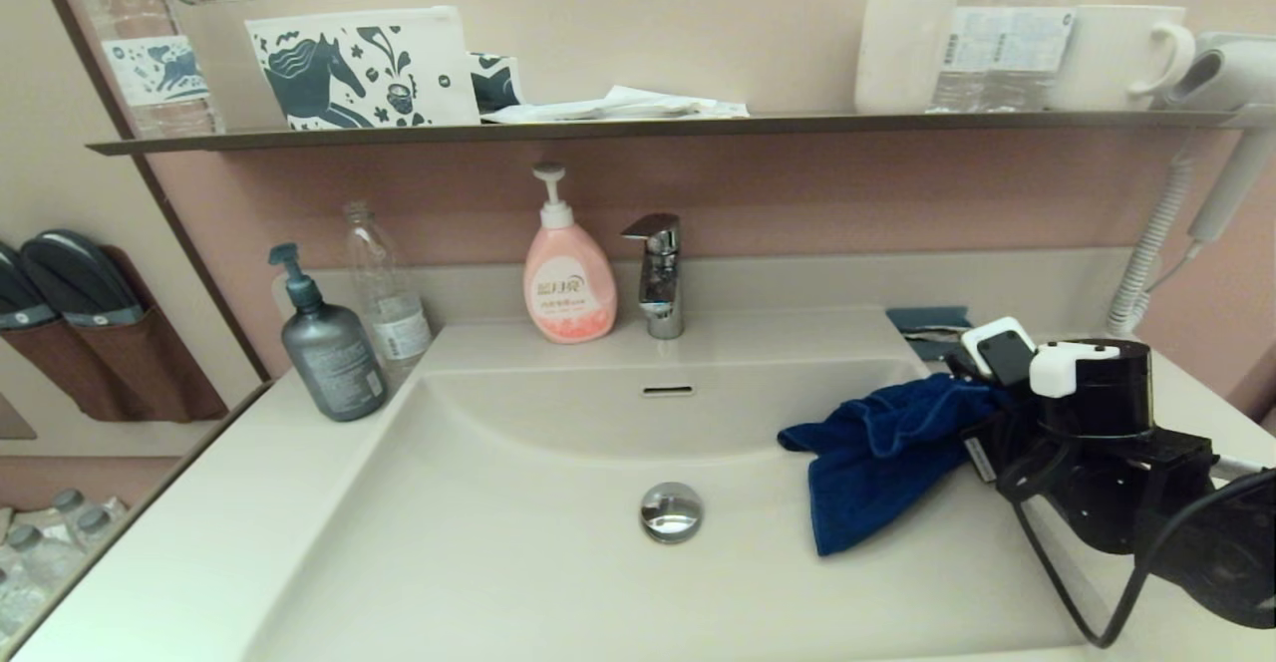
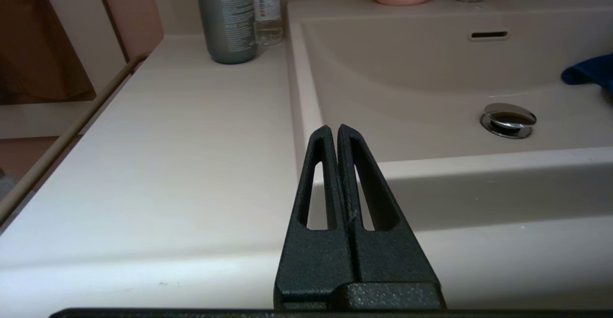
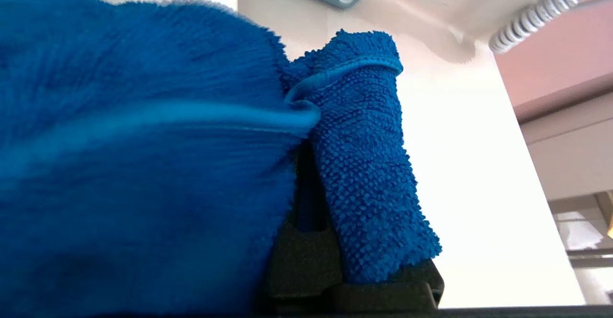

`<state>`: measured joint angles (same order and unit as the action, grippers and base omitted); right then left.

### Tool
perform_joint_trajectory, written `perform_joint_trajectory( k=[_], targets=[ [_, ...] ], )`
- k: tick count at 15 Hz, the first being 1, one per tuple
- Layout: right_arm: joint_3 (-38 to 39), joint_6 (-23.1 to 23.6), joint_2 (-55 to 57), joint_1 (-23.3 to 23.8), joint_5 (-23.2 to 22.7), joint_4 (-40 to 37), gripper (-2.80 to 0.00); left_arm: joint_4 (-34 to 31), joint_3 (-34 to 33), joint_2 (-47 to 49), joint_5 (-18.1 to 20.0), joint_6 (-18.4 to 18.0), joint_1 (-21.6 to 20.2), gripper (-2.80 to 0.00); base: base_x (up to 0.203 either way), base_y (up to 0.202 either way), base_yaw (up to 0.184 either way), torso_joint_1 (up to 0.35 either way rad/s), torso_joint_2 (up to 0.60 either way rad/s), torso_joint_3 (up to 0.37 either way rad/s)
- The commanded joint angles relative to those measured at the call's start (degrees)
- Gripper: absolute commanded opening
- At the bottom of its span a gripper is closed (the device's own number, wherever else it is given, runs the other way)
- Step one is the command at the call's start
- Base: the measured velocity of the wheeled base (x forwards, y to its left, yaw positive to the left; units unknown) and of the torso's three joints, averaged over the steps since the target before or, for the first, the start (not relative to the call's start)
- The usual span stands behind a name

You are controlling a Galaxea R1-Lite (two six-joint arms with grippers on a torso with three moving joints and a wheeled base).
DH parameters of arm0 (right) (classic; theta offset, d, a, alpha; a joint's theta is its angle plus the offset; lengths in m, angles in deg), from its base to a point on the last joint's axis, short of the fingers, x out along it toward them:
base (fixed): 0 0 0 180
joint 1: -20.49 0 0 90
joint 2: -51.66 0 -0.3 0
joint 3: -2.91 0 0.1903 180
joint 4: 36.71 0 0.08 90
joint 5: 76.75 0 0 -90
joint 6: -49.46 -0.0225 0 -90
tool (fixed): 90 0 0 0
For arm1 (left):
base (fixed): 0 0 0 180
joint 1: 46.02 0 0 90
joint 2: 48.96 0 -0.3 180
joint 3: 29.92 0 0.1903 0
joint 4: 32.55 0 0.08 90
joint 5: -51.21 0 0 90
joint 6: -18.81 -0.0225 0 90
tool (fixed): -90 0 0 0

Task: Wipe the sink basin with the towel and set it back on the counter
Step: Wipe the sink

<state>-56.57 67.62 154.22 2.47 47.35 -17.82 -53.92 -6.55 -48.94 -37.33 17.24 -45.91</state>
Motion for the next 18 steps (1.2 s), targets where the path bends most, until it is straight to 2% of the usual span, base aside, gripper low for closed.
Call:
perform_joint_trajectory(
  k=[1, 2, 4, 8, 10, 12, 14, 16, 18],
  targets=[
    [-0.55, -1.41, -8.0, 0.2, -1.01, -7.24, -2.8, 0.03, 0.0, 0.06, 0.03, -0.01, -0.02, -2.8, 0.0, 0.0, 0.0, 0.0, 0.0, 0.0],
    [-2.59, -3.4, -9.36, 0.02, -1.94, -11.28, -2.8, 0.03, 0.0, -0.02, 0.03, -0.01, -0.02, -2.8, 0.0, 0.0, 0.0, 0.0, 0.0, 0.0],
    [-9.31, -10.5, -11.51, -1.35, -3.35, -22.83, -2.8, 0.03, 0.0, 0.06, 0.03, -0.01, -0.02, -2.8, 0.0, 0.0, 0.0, 0.0, 0.0, 0.0],
    [-29.4, -26.68, -13.6, -4.75, -7.5, -54.5, -2.8, 0.03, 0.0, 0.06, 0.03, -0.01, -0.02, -2.8, 0.0, 0.0, 0.0, 0.0, 0.0, 0.0],
    [-36.15, -33.68, -12.02, -6.36, -9.68, -67.53, -2.8, 0.03, 0.0, 0.06, 0.03, -0.01, -0.02, -2.8, 0.0, 0.0, 0.0, 0.0, 0.0, 0.0],
    [-39.8, -37.65, -7.87, -7.35, -11.47, -76.56, -2.8, 0.03, 0.0, 0.06, 0.03, -0.01, -0.02, -2.8, 0.0, 0.0, 0.0, 0.0, 0.0, 0.0],
    [-45.3, -40.05, -2.77, -8.14, -14.85, -88.93, -2.8, 0.03, 0.0, 0.06, 0.03, -0.01, -0.02, -2.8, 0.0, 0.0, 0.0, 0.0, 0.0, 0.0],
    [-49.43, -41.41, 1.41, -10.21, -19.59, -101.76, -2.8, 0.03, 0.0, 0.04, 0.03, -0.01, -0.02, -2.8, 0.0, 0.0, 0.0, 0.0, 0.0, 0.0],
    [-50.09, -41.67, 4.34, -13.13, -21.57, -110.38, -2.8, 0.03, 0.0, 0.06, 0.03, -0.01, -0.02, -2.8, 0.0, 0.0, 0.0, 0.0, 0.0, 0.0]
  ],
)
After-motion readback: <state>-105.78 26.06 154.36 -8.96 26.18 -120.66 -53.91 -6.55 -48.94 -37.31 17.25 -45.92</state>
